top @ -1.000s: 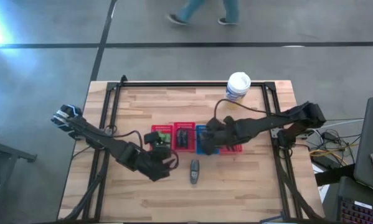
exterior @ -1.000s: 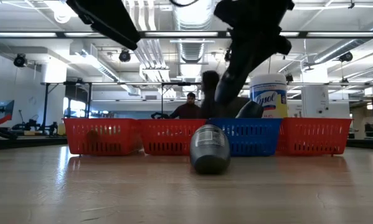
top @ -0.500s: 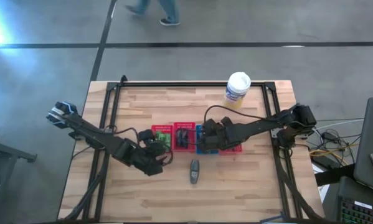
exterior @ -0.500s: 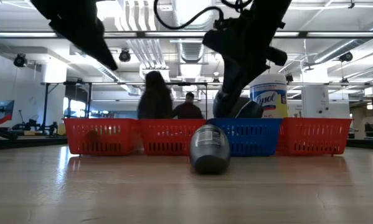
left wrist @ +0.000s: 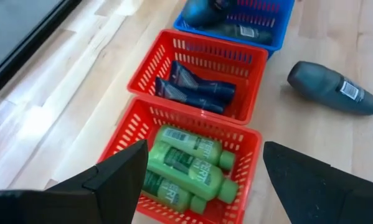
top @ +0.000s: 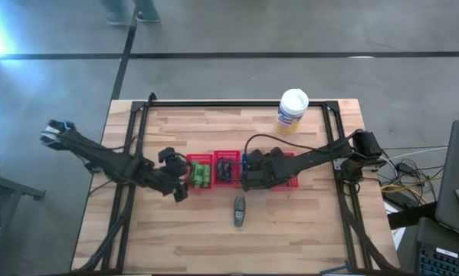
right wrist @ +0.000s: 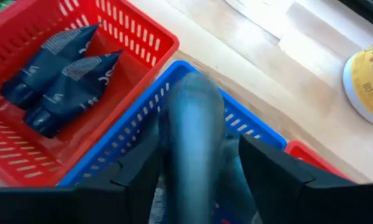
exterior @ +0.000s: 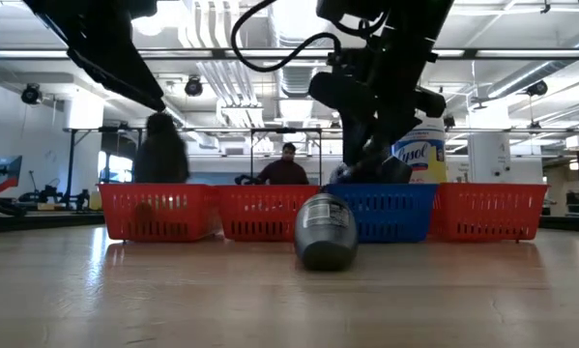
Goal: Pick & Place Travel size toiletries
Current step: Put the deodorant into the blue bin
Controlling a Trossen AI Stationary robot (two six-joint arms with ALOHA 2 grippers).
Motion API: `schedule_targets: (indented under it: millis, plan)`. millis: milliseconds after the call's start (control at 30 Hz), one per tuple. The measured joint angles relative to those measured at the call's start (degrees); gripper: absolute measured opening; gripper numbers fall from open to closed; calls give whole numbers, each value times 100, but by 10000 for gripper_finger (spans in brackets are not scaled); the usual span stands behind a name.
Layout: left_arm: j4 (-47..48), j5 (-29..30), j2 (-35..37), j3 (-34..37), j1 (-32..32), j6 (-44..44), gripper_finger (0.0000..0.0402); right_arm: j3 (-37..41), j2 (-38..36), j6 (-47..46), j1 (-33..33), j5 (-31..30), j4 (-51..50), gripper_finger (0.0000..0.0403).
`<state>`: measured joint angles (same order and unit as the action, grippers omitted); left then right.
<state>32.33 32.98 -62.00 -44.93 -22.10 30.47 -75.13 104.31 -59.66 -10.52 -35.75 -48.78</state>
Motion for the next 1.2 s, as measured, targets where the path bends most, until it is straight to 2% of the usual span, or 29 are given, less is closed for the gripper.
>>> schedule_targets:
  millis: [333,433,567,667,933,1100,1200]
  plan:
    - [-289,-422,194,214,215,-263,321,-254,-63,-25,-70,271,-142,289]
    - [-673,-727,120,218,215,-489,321,-398,-137,51,-130,289,-356,309]
    - [-1360,-1157,-132,259,213,-844,321,-433,-353,449,-242,734,-388,325]
    - [-1715,-1293,-448,306,211,-772,321,-433,-533,309,-395,899,-686,328]
    - [-2270,-1468,-1598,-110,175,541,321,-344,-1139,-881,-1202,686,-2421,305]
    - [-2222,-1498,-2642,-1087,158,1395,321,-92,-1650,-1399,-1729,623,-3052,293]
    - [-1693,-1410,-3329,-1892,158,1975,321,88,-1986,-1492,-1936,638,-3101,290]
